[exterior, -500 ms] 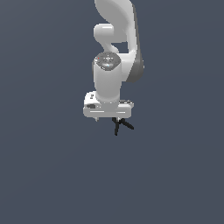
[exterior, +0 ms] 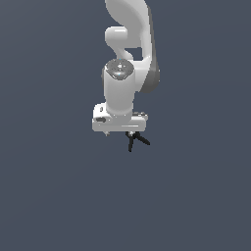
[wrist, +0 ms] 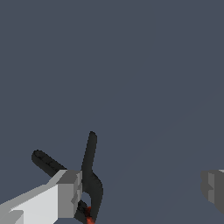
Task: Pick up the object and move it to a goal position.
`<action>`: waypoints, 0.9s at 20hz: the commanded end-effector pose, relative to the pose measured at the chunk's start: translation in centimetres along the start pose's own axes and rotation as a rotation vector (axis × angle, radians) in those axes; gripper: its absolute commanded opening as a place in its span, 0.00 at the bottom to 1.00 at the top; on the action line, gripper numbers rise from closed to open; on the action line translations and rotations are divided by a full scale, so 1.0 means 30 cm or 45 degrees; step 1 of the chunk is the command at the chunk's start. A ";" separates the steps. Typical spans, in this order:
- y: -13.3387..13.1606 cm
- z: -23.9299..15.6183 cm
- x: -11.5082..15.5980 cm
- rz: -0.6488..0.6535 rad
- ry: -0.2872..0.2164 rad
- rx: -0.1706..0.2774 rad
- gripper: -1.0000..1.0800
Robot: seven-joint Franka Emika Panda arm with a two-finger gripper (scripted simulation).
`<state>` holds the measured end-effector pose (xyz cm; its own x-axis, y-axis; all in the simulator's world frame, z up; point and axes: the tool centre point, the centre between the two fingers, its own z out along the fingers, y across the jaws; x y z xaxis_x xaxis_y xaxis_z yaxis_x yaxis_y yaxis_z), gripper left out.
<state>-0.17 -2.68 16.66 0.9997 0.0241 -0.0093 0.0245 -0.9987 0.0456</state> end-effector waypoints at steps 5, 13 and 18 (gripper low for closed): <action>-0.004 0.008 -0.005 -0.015 0.000 -0.001 0.96; -0.071 0.089 -0.058 -0.108 0.004 0.012 0.96; -0.145 0.174 -0.128 -0.214 0.009 0.026 0.96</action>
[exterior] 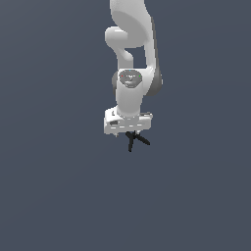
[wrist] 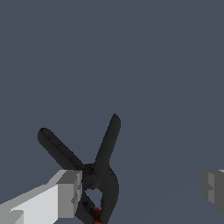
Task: Pick up the object and move it to a goal position.
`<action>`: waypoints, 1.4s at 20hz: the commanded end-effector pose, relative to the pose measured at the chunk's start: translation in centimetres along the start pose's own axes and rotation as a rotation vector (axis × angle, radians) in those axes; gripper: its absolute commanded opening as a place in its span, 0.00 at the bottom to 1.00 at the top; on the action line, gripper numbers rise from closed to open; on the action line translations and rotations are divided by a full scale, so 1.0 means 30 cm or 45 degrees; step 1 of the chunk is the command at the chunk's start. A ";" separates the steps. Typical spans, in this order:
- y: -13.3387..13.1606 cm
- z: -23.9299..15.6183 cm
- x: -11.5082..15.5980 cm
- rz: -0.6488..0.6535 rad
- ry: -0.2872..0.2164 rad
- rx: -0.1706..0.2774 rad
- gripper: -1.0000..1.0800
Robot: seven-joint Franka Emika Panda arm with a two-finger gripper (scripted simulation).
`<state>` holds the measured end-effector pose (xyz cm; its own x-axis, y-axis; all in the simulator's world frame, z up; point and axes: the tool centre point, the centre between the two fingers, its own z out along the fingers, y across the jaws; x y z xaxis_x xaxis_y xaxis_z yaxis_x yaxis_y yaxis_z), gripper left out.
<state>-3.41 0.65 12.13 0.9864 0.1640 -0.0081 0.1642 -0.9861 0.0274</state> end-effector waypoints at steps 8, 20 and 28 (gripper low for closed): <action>-0.139 0.137 -0.122 -0.182 0.010 0.026 0.96; -0.172 0.177 -0.157 -0.227 0.012 0.033 0.96; -0.177 0.280 -0.161 -0.230 0.013 0.034 0.96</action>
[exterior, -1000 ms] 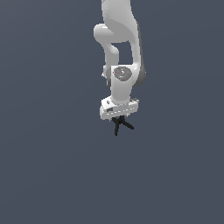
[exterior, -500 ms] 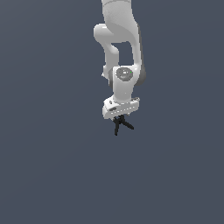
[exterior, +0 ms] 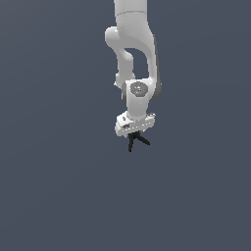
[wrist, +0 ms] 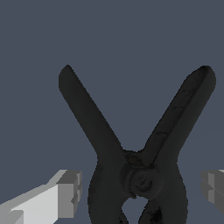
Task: Pick up the object and move it to a goal position.
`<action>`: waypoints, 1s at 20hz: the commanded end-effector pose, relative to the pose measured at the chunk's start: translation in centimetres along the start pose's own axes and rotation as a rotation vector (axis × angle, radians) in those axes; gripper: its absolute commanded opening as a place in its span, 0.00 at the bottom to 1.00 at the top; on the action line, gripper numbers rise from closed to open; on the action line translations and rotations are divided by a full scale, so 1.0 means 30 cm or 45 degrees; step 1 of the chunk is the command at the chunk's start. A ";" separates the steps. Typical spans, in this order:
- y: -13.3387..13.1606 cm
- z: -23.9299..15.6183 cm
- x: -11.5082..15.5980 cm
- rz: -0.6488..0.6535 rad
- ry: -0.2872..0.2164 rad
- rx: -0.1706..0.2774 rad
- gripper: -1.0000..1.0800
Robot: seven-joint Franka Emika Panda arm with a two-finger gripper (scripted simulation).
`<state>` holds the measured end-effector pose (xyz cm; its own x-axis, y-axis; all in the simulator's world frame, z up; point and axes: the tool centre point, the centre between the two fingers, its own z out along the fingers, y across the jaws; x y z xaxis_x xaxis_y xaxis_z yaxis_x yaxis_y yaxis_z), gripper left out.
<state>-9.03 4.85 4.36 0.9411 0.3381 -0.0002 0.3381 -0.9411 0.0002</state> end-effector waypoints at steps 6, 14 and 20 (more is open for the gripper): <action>-0.002 0.078 -0.001 -0.002 0.000 0.000 0.96; -0.001 0.082 0.000 -0.002 0.000 0.000 0.00; 0.001 0.077 -0.001 -0.001 0.001 -0.001 0.00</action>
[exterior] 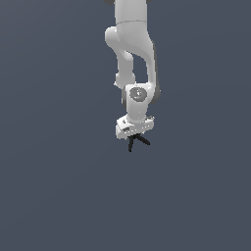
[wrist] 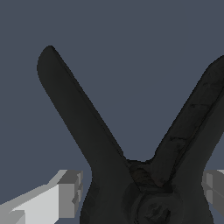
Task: Pick up the object and move it to a goal position.
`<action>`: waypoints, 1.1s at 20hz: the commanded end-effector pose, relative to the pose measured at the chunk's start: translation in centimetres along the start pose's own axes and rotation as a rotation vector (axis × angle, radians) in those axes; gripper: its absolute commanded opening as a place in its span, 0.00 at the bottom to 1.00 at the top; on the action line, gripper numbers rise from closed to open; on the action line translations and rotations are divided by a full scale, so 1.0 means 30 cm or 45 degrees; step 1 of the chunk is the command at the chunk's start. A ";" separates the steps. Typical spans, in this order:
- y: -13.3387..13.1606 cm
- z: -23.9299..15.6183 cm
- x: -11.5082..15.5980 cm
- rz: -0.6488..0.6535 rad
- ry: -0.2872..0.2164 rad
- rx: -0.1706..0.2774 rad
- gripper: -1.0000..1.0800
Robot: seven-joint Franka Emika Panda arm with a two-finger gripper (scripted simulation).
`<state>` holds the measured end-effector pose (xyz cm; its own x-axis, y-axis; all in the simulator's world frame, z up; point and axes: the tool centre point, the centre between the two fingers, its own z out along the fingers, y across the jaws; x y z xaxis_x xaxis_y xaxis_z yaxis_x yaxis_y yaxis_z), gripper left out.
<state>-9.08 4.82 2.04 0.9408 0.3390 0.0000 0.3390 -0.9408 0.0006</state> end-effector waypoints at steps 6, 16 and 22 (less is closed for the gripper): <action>0.024 -0.042 -0.002 0.001 0.001 0.000 0.00; 0.136 -0.249 -0.016 0.000 0.001 0.001 0.00; 0.242 -0.445 -0.028 -0.001 0.001 0.002 0.00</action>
<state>-7.61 -1.46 13.74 0.9406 0.3395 -0.0010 0.3395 -0.9406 -0.0013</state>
